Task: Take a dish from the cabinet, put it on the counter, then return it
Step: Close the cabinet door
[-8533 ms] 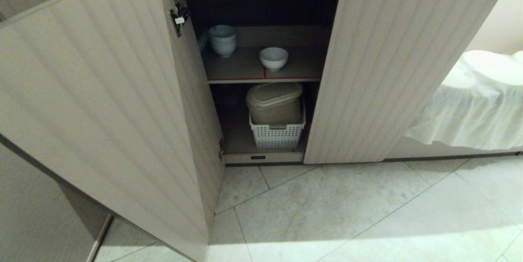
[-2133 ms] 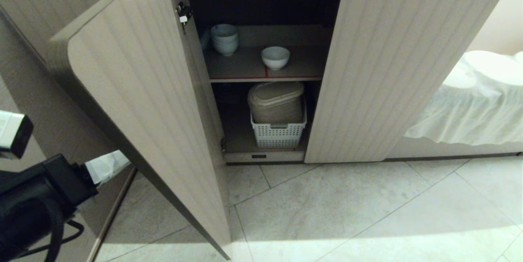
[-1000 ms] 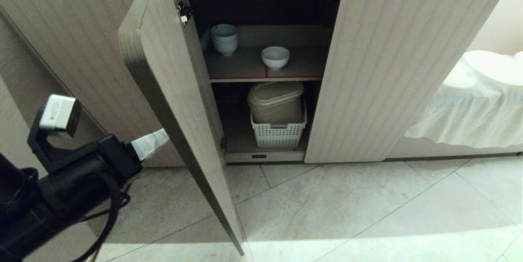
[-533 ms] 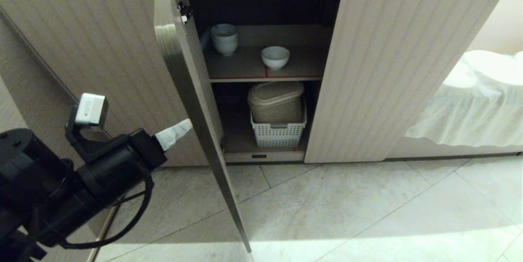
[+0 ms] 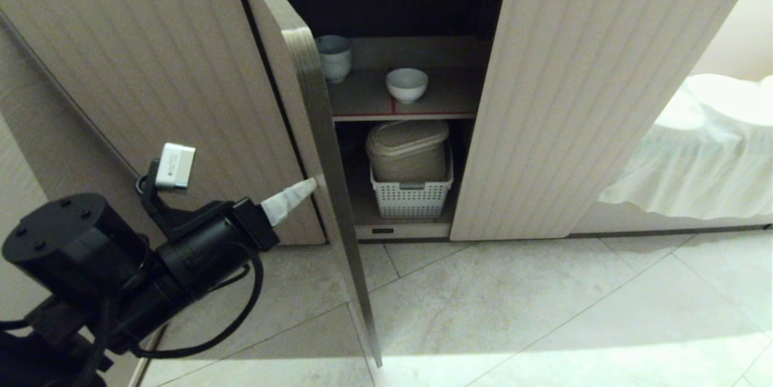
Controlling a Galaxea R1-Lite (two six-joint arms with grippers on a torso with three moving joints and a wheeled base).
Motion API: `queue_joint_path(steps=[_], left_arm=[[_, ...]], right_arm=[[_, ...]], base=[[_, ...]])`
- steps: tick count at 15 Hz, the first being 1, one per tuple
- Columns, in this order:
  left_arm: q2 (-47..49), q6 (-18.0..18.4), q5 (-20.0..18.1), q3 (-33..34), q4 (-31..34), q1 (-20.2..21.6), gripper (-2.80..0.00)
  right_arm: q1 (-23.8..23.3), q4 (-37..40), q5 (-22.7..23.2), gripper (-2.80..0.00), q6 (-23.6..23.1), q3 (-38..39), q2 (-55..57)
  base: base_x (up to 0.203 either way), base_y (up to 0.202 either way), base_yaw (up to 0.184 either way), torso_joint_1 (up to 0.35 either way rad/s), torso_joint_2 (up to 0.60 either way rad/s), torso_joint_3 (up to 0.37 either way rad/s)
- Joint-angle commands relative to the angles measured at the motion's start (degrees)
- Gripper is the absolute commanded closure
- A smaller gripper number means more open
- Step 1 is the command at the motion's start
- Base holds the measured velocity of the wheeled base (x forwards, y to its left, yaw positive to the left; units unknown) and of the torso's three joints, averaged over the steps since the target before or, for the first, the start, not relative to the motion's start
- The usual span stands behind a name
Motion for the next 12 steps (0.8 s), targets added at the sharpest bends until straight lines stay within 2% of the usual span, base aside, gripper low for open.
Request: queue_joint_path(steps=[1,5,8,12], left_arm=[[0.7,-0.2,-0.5,-2.5,-0.8,-0.2,0.00],[1.8,0.0,-3.2,-6.9,-0.4,-0.3,0.00],[4.4,2.3,-3.5,-9.9,-0.2,-0.6,0.00],[9.5,2.8,-3.5,-14.9,0.0,-0.8,0.00]], right_arm=[[0.0,0.0,0.0,0.00,0.1,0.0,0.0],[0.0,0.0,0.0,0.00,0.1,0.0,0.0],[0.0,0.0,0.0,0.00,0.1,0.0,0.0],[0.0,0.0,-0.1,0.00,0.1,0.0,0.0]], base=[[0.000,0.000,0.000,0.000,0.00,0.000],[0.000,0.000,0.000,0.000,0.00,0.000],[0.000,0.000,0.000,0.000,0.00,0.000],[0.000,0.000,0.000,0.000,0.00,0.000]])
